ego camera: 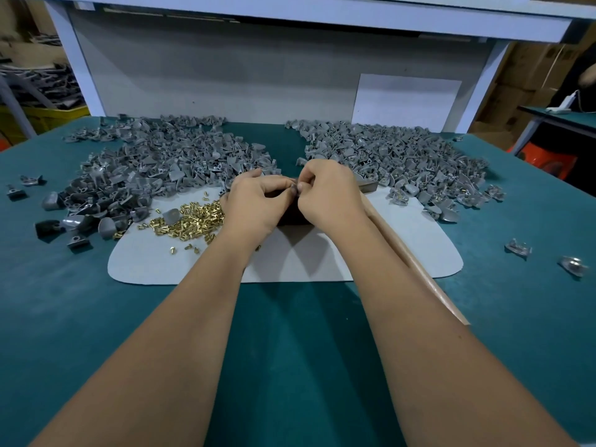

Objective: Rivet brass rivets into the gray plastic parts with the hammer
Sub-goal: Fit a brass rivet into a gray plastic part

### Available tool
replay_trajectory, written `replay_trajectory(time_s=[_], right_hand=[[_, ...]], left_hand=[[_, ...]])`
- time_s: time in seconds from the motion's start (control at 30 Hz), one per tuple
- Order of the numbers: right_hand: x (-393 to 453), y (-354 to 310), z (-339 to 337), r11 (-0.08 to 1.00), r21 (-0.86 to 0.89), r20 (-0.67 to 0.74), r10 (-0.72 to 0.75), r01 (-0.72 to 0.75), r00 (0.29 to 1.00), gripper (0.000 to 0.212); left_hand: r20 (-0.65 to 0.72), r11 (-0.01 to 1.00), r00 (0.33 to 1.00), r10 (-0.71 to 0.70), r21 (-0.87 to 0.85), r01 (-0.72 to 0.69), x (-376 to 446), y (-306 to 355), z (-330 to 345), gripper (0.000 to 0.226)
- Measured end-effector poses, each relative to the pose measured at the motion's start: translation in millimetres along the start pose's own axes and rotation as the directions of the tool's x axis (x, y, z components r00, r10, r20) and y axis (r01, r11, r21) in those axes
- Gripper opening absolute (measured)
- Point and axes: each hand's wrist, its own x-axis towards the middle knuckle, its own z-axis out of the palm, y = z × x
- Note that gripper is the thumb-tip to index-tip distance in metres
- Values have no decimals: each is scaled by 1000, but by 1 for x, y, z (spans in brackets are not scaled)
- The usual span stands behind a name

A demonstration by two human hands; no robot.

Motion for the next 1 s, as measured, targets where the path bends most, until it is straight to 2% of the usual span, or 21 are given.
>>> replay_trajectory(time_s=[0.17, 0.4, 0.57, 0.67, 0.83, 1.0], right_hand=[[-1, 2, 3, 992, 115, 5, 58, -59, 998, 13], [-6, 15, 1, 935, 355, -27, 10, 0, 1000, 17], [-6, 16, -4, 873, 480, -46, 119, -82, 992, 23], [-4, 15, -5, 858, 502, -34, 145, -109, 989, 23], [-3, 14, -5, 879, 466, 10, 107, -99, 994, 19], [1, 13, 1, 906, 412, 8, 105, -99, 994, 13]], left_hand=[[-16, 997, 999, -42, -61, 41, -3, 1, -2, 14], [-34, 998, 998, -51, -46, 49, -5, 2, -3, 14], [-40, 990, 996, -81, -120, 76, -5, 0, 0, 11], [-47, 984, 993, -105, -152, 96, -5, 1, 0, 11], [-43, 988, 995, -87, -136, 80, -5, 2, 0, 13], [-67, 999, 997, -44, 17, 46, -5, 3, 0, 11]])
